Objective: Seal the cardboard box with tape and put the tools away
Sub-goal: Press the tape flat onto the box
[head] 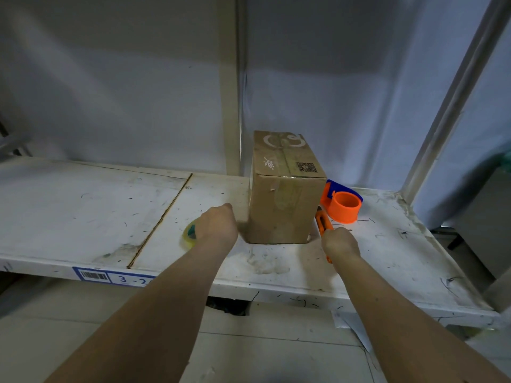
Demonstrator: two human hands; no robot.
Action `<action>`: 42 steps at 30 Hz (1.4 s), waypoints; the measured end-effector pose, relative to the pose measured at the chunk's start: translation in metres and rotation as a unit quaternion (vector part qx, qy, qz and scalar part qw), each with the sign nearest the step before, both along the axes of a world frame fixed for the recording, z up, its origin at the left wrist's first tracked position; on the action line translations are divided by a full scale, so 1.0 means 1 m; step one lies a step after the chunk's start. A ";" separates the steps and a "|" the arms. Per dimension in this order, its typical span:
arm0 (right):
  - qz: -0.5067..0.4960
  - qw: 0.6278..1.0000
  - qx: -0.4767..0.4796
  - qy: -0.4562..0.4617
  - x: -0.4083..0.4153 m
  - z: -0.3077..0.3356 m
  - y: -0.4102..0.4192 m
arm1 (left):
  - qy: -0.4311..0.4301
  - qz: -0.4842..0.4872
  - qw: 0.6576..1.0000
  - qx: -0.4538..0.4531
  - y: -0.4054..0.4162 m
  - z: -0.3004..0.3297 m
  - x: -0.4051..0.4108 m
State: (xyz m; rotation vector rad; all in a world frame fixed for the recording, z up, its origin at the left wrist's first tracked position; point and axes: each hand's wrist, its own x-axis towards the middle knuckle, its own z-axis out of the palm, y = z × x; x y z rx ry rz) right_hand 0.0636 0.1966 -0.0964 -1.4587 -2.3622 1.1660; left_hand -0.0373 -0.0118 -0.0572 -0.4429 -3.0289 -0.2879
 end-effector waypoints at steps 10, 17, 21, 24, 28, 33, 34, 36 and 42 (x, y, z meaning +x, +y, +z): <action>0.019 0.992 0.104 -0.062 -0.001 -0.019 0.005 | -0.014 -0.049 0.989 -0.139 0.006 -0.018 0.000; 0.009 0.982 0.171 -0.081 0.005 -0.024 0.005 | -0.013 -0.043 0.988 -0.149 0.003 -0.017 0.001; -0.014 0.979 0.171 -0.107 0.007 -0.024 0.005 | -0.027 -0.037 0.987 -0.151 0.002 -0.015 0.004; -0.042 0.980 0.180 -0.079 0.009 -0.015 0.003 | -0.012 -0.031 0.992 -0.122 0.003 -0.012 0.010; -0.013 0.954 0.196 0.228 0.017 0.023 -0.010 | 0.143 0.003 0.981 0.128 0.010 0.007 0.023; 0.141 0.909 0.266 0.288 0.009 0.067 -0.031 | 0.150 -0.090 0.947 0.269 0.033 0.041 0.033; 0.163 0.908 0.282 0.264 0.005 0.071 -0.032 | 0.147 -0.106 0.951 0.249 0.036 0.044 0.032; 0.184 0.909 0.306 0.213 -0.002 0.071 -0.032 | 0.171 -0.134 0.956 0.197 0.039 0.045 0.029; 0.177 0.896 0.354 0.203 -0.012 0.064 -0.029 | 0.201 -0.170 0.957 0.118 0.040 0.038 0.021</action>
